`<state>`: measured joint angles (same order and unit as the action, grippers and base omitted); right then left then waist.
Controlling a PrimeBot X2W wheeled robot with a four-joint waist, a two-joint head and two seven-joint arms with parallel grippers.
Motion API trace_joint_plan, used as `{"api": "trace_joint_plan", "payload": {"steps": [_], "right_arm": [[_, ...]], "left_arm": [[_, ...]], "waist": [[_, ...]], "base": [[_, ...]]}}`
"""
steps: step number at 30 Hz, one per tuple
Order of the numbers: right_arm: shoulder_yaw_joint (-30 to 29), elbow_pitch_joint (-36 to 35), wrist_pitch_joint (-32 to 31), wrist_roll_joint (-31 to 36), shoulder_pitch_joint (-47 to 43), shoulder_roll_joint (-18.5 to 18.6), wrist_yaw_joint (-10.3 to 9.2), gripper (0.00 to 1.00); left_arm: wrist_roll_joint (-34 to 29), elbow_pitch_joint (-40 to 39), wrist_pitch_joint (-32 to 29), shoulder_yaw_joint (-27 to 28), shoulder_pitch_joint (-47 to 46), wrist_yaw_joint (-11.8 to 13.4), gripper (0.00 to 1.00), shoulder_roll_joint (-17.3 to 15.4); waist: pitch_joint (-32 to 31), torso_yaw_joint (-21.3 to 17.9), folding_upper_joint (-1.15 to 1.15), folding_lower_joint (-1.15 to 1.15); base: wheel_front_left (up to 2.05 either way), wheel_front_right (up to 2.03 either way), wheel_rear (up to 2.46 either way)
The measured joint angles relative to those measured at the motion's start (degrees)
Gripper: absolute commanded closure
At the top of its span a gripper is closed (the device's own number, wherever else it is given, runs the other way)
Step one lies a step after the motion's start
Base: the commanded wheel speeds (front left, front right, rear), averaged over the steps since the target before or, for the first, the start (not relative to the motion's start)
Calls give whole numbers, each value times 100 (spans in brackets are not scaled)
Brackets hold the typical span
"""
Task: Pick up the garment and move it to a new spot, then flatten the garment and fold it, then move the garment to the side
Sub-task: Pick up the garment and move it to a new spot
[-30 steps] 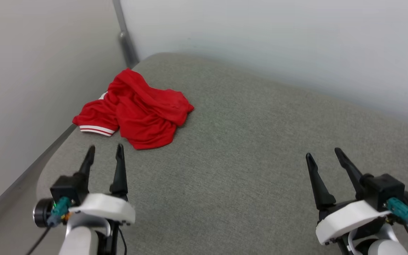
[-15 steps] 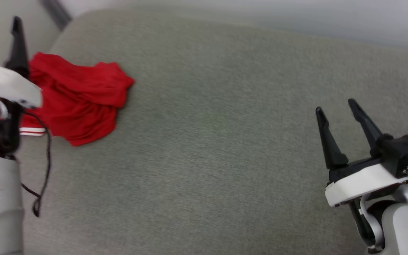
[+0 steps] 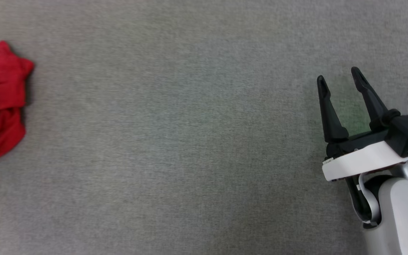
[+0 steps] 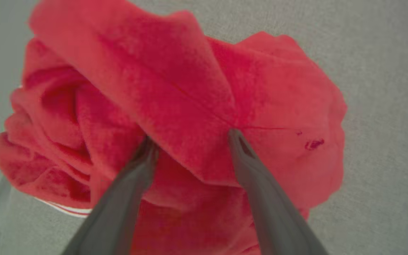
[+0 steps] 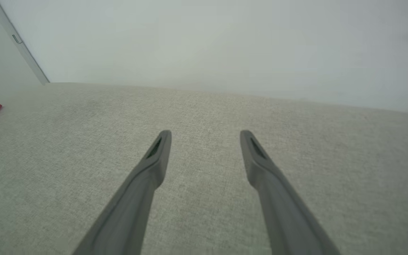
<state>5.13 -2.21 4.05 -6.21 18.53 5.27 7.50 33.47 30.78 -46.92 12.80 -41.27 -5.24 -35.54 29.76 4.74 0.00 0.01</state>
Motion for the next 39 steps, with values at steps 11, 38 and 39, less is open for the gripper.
{"api": "trace_joint_plan", "payload": {"steps": [11,38,39], "right_arm": [[57,199,148,-65,208,-14,0,0],[-399,223,-16,-94,-926,-176,0,0],[-413,212,-35,-116,-975,-185,0,0]], "left_arm": [[304,40,-214,345,293,412,100,60],[-1433,164,4201,-1057,-585,4,100,310],[-1463,145,4296,-1112,-593,-16,100,379]], "waist": [[363,-328,0,-1],[-2090,84,0,-2],[-2191,65,0,-3]], "base": [[0,0,0],[0,0,0],[0,0,0]]}}
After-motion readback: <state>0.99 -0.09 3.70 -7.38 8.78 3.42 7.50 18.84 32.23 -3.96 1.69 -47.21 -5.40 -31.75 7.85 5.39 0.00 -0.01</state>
